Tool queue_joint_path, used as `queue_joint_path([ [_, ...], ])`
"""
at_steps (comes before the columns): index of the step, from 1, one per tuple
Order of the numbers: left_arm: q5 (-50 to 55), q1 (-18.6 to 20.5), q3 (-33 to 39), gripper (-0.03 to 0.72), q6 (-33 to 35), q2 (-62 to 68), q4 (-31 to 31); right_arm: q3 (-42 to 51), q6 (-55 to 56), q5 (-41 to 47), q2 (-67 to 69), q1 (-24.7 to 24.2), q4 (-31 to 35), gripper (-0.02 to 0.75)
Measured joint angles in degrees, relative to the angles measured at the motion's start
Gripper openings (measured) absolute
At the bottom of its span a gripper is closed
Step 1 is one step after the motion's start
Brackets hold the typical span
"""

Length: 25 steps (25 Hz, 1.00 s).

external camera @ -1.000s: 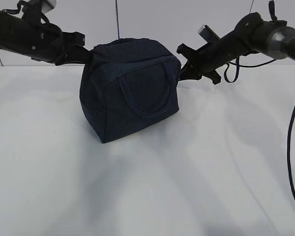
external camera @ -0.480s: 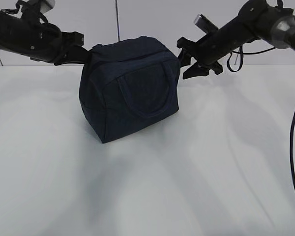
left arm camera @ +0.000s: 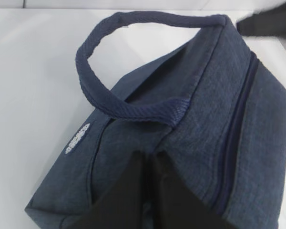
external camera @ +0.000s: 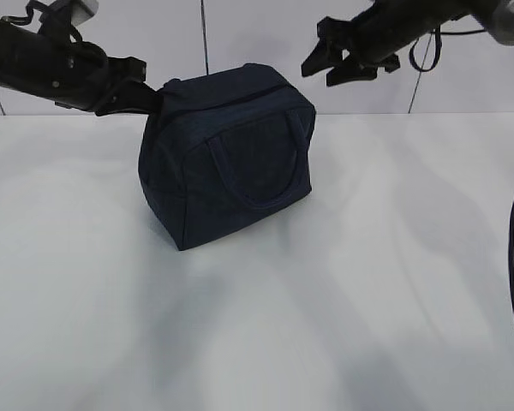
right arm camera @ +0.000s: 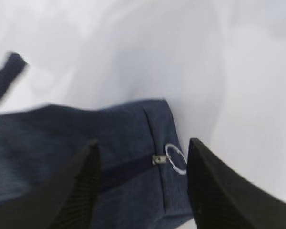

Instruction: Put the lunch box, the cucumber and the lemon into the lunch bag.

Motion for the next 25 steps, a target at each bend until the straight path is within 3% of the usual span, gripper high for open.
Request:
queue_joint_path([
  [4, 1.5, 0.0, 0.0, 0.004, 0.0, 0.0, 2.5, -6.3, -0.6, 0.5, -0.2, 0.0, 1.1, 0.433],
  [10, 2.8, 0.0, -0.3, 0.03, 0.2, 0.0, 5.2, -9.0, -1.0, 0.9, -0.6, -0.6, 9.8, 0.433],
  [25, 4.4, 0.0, -7.2, 0.092, 16.9, 0.0, 17.4, -9.0, -1.8, 1.0, -0.6, -0.9, 15.2, 0.433],
])
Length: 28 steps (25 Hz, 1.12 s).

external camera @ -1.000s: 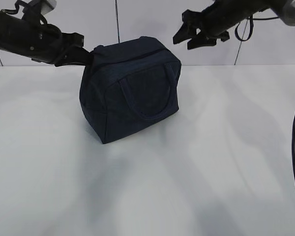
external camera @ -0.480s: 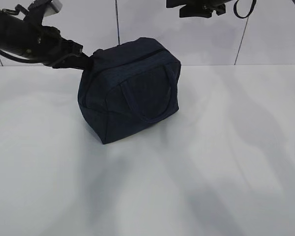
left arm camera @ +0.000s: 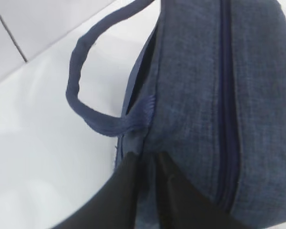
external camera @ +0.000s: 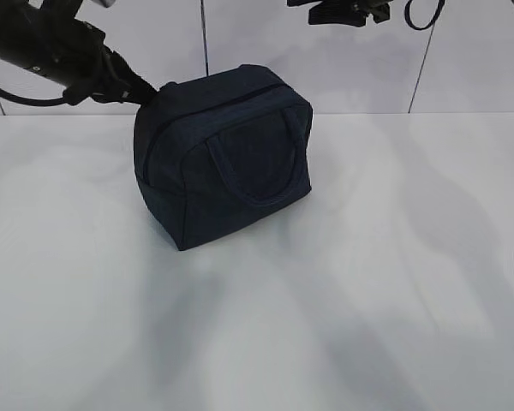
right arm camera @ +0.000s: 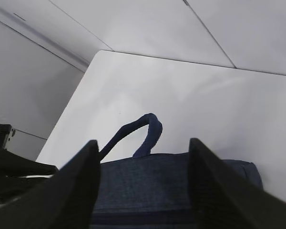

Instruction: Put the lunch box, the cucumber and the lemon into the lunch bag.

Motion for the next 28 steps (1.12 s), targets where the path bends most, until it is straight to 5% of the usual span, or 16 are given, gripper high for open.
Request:
queue_joint_path([
  [9, 0.5, 0.0, -1.9, 0.131, 7.2, 0.0, 8.4, 0.6, 2.1, 0.1, -0.6, 0.0, -15.0, 0.433],
  [17, 1.8, 0.0, -1.9, 0.181, 7.5, -4.9, 22.0, 11.6, 2.7, 0.1, -6.9, 0.3, -15.1, 0.433],
  [28, 5.1, 0.0, -1.9, 0.194, 6.7, -16.8, 27.2, 36.6, -4.4, 0.1, -26.6, 0.4, -16.4, 0.433],
])
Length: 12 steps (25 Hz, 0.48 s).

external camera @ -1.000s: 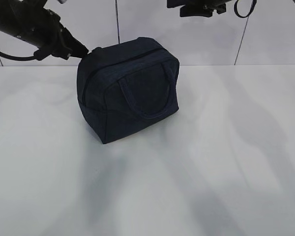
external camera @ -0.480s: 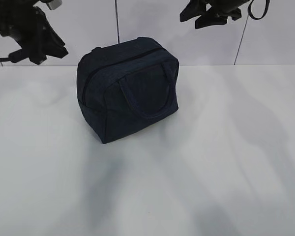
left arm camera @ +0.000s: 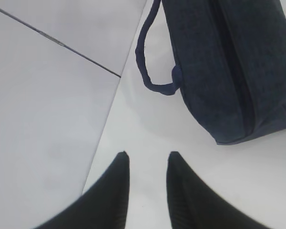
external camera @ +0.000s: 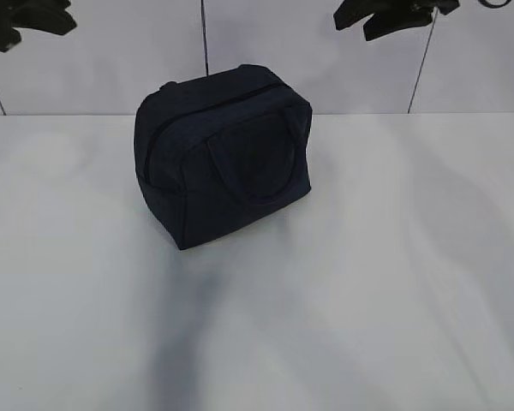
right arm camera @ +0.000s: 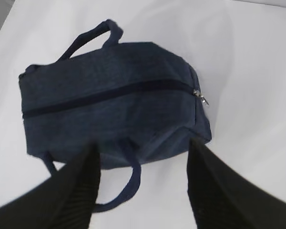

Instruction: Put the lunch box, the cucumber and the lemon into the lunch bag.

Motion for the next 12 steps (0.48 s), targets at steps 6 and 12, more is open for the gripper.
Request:
queue_joint_path([
  [6, 6.1, 0.0, 0.0, 0.202, -0.1, -7.5, 4.6, 11.8, -7.8, 0.0, -11.3, 0.0, -0.7, 0.433],
  [12, 14.0, 0.0, 0.0, 0.203, -7.4, -13.8, 8.8, 14.8, -13.5, 0.0, -20.9, 0.0, -2.3, 0.433],
])
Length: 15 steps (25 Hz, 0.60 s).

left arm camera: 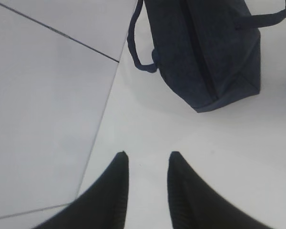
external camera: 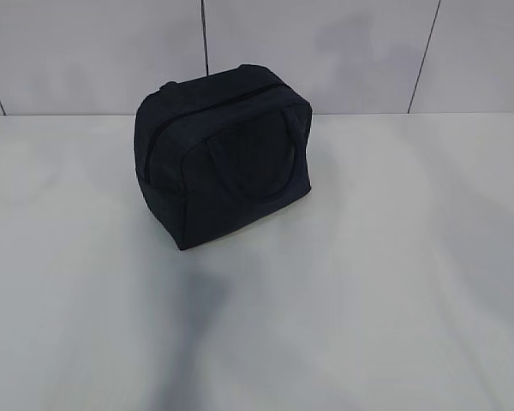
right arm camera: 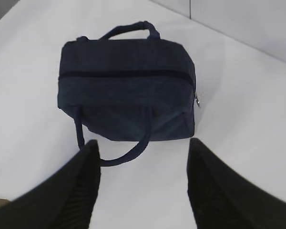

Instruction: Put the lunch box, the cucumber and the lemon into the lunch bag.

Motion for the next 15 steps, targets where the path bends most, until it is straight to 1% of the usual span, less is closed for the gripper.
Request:
queue_joint_path([
  [2, 2.8, 0.0, 0.0, 0.204, -6.6, -1.4, 3.6, 0.0, -0.3, 0.0, -3.4, 0.0, -0.2, 0.433],
  [6, 5.6, 0.0, 0.0, 0.225, -24.1, -4.7, 11.9, 0.0, -0.5, 0.0, -9.5, 0.0, -2.1, 0.433],
  [8, 6.1, 0.0, 0.0, 0.241, -31.5, -6.9, 13.8, 0.0, 0.6, 0.2, -12.2, 0.0, -3.2, 0.433],
  [11, 6.6, 0.0, 0.0, 0.251, -40.7, -10.0, 13.7, 0.0, 6.3, 0.4, -14.6, 0.0, -4.0, 0.433],
  [13, 7.6, 0.0, 0.0, 0.268, -44.4, -11.5, 12.7, 0.1, 9.5, 0.5, -15.7, 0.0, -4.0, 0.433],
  [15, 9.3, 0.0, 0.0, 0.31, -46.2, -12.6, 10.6, 1.7, 10.9, 0.6, -17.6, 0.0, -3.6, 0.433],
])
